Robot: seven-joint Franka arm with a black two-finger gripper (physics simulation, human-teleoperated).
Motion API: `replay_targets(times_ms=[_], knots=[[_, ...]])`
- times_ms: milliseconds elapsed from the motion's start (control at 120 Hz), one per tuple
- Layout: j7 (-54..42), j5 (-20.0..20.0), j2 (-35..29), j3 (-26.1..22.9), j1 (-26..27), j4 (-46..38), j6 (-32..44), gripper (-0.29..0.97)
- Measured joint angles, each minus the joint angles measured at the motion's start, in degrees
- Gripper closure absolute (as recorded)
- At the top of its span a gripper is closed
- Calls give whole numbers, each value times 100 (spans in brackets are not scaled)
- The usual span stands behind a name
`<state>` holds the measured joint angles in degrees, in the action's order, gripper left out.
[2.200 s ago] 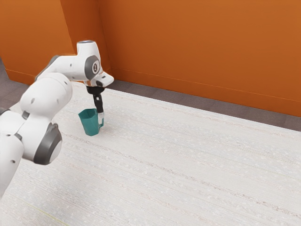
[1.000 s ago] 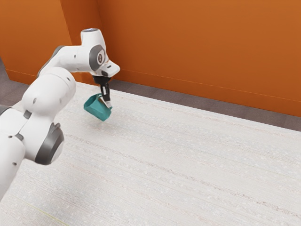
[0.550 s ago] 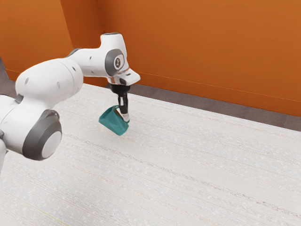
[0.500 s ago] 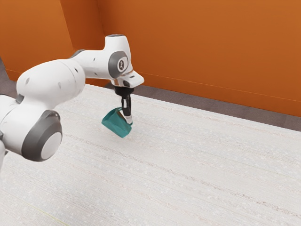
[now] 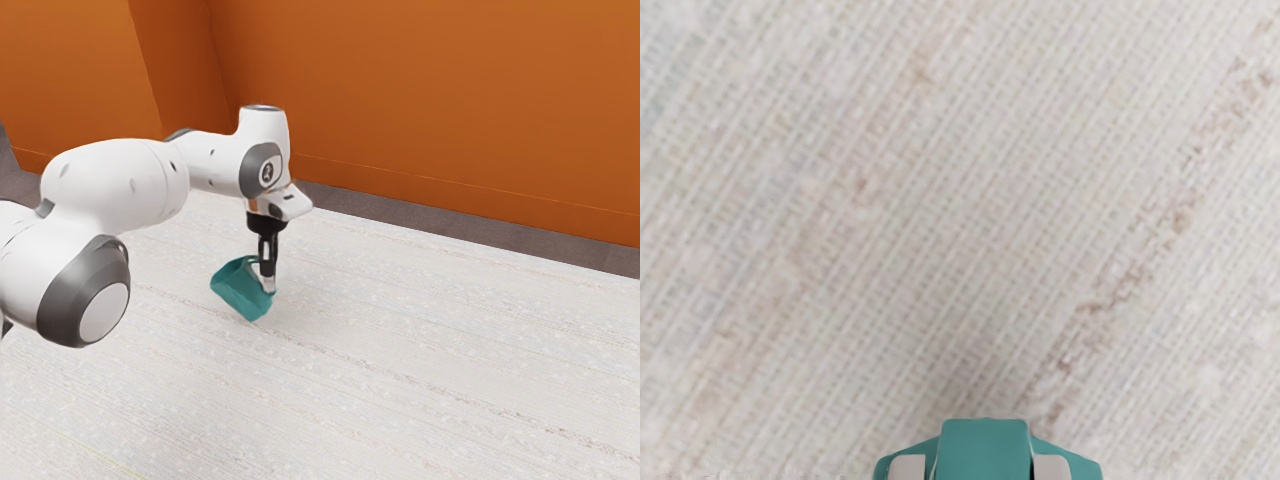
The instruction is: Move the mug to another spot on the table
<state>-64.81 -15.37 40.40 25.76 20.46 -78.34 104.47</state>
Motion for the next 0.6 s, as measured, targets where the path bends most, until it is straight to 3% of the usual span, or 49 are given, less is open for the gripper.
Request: replay_targets(times_ms=[433,600], knots=[[301,134,35,-19,0,-321,114,73],[350,103,43,-20,-6,-325,102,41]])
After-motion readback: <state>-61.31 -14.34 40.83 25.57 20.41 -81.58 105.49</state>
